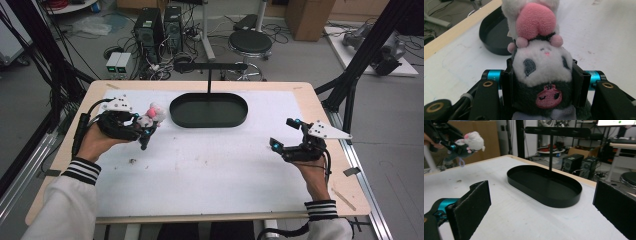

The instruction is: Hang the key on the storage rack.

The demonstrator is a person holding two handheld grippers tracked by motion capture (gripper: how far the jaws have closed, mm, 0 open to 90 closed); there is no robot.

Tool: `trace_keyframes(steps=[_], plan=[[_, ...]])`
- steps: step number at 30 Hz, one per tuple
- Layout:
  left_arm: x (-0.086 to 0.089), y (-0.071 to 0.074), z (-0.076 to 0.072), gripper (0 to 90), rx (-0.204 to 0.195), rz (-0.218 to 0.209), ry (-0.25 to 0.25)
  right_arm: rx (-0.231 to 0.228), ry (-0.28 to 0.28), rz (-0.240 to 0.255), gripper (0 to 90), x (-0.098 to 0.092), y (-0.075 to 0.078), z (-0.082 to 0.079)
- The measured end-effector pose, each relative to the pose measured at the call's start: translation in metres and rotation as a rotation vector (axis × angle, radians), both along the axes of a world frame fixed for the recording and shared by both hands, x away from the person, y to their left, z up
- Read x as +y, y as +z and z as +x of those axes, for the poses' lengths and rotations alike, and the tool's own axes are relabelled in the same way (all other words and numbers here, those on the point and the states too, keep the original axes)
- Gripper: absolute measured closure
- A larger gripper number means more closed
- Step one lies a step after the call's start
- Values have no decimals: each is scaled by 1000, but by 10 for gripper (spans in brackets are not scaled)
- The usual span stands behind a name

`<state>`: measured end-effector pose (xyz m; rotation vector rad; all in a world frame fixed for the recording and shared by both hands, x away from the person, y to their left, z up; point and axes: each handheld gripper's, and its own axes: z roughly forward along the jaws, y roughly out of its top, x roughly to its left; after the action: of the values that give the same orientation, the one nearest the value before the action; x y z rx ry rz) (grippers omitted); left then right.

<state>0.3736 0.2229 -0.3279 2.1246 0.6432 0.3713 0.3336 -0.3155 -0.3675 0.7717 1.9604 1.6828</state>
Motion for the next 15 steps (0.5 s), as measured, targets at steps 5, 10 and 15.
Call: trace_keyframes(steps=[5,10,15], plan=[[-6,2,2,490,2,-28,-40,19,61,-25,5,12,14,8],[-14,4,2,490,-1,-40,-81,30,131,-56,5,26,26,15],[-24,6,3,490,0,-41,-124,38,207,-98,5,41,37,24]])
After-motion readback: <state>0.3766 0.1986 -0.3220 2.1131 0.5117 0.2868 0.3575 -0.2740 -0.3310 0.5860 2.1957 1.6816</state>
